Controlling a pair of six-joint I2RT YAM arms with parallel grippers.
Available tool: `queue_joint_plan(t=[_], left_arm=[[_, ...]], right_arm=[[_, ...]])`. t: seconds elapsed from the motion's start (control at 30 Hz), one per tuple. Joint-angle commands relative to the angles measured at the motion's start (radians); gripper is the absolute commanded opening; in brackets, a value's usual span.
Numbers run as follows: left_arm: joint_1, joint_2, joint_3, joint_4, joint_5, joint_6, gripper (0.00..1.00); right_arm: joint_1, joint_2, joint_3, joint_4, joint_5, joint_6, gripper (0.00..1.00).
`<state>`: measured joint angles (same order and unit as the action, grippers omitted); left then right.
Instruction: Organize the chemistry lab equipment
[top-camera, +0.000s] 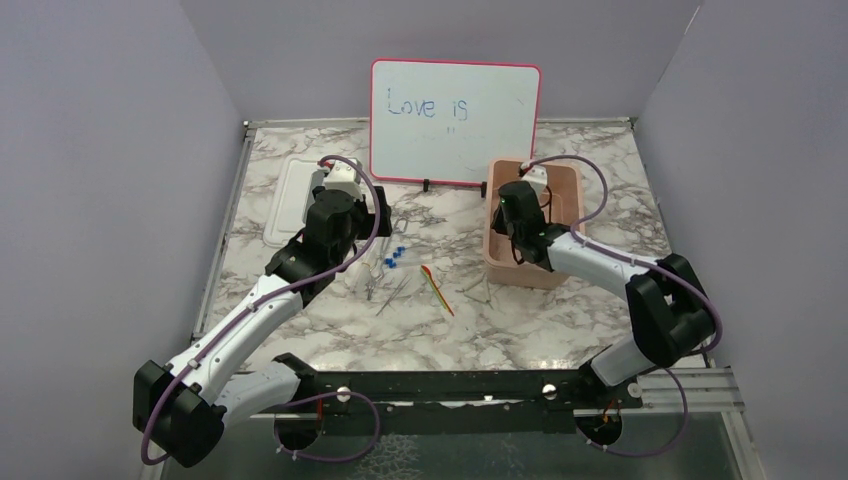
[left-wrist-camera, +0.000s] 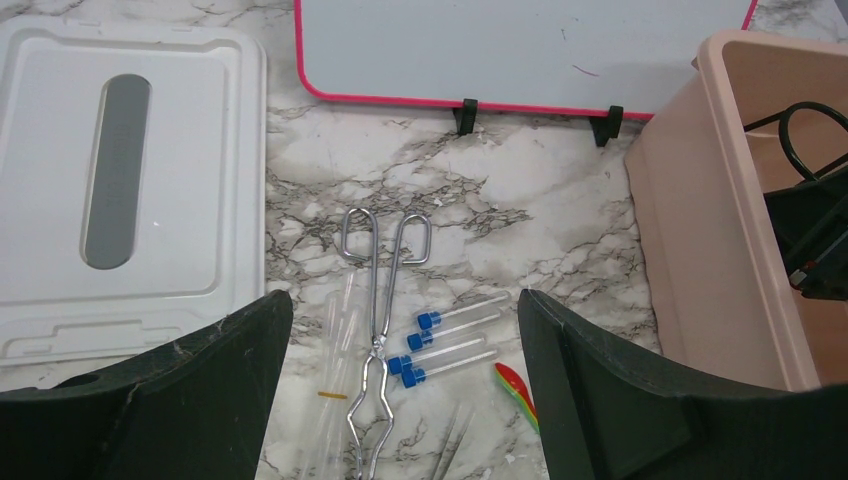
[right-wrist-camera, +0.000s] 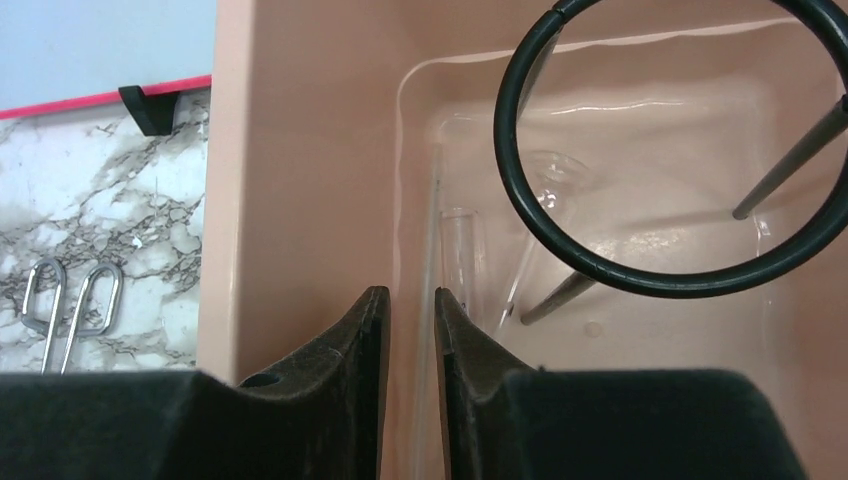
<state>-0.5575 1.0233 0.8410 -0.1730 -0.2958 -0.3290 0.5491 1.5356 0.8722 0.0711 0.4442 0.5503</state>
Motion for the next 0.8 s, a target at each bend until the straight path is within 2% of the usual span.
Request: queue_joint_plan(t=[0.0, 0.23, 0.53, 0.77], left_arm=[[0.007, 0.0, -0.002, 0.027, 0.007, 0.005, 0.86], [0.007, -0.003, -0.003, 0.028, 0.012, 0.003, 0.86], [0.008, -0.006, -0.005, 0.032, 0.026, -0.007, 0.86], [0.01, -0.023, -0.007, 0.026, -0.005, -0.012, 0.85]], right_arm=[[0.001, -0.056, -0.005, -0.034, 0.038, 0.026, 0.28], [0.002, -0.153, 0.032, -0.149, 0.007, 0.006, 0.27], [0.014, -0.221, 0.168, -0.353, -0.229, -0.107, 0.27], [0.188, -0.175, 0.254, -0.43, -0.216, -0.192, 0.29]])
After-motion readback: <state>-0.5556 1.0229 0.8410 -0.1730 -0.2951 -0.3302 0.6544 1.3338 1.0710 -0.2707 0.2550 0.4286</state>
